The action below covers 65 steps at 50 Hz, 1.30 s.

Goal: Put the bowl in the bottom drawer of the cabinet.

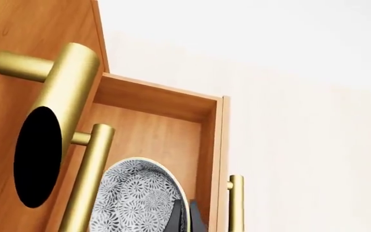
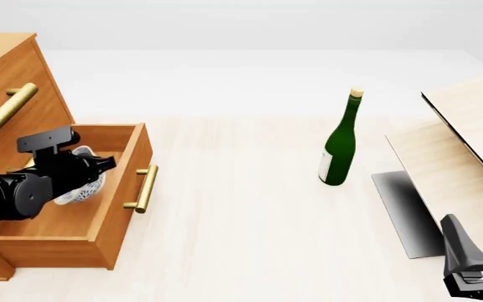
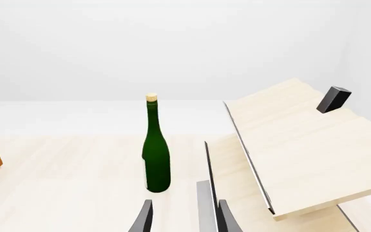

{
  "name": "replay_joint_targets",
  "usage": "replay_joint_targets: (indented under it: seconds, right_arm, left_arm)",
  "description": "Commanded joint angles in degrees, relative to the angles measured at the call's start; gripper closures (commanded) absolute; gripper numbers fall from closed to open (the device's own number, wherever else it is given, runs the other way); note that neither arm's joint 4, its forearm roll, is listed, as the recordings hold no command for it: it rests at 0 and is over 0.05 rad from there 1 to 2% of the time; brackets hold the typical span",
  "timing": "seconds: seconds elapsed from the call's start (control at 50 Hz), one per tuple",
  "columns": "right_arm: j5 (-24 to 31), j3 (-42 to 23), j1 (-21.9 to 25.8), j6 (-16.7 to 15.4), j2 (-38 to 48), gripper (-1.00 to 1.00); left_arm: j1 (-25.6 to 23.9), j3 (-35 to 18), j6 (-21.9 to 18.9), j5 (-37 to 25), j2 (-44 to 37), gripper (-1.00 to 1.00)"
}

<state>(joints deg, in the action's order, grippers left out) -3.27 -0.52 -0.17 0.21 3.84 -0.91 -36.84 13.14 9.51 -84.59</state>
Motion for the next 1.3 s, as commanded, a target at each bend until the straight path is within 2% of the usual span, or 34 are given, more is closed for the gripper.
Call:
replay_joint_targets:
  seconds: [0.02, 0.84, 1.04, 1.06, 1.3]
  right_arm:
    - [-0.01, 0.0, 0.01, 0.0, 0.01, -1.0]
    - [-0.01, 0.0, 0.0, 0.01, 0.02, -1.0]
    - [0.01, 0.0, 0.0, 0.0, -0.01, -1.0]
    - [-0.01, 0.0, 0.0, 0.0, 0.02, -1.0]
    - [-0.01, 0.0, 0.01, 0.01, 0.01, -1.0]
  left_arm:
    - [1.32, -0.14, -1.86, 0.07, 0.06, 1.0]
    - [4.67, 0.41, -5.92, 2.1, -2.69, 1.0]
    - [3.0, 0.18, -4.23, 2.86, -3.67, 1.0]
    - [3.34, 0.19, -3.61, 2.99, -3.63, -1.0]
    - [4.96, 0.75, -4.51, 2.76, -1.58, -1.0]
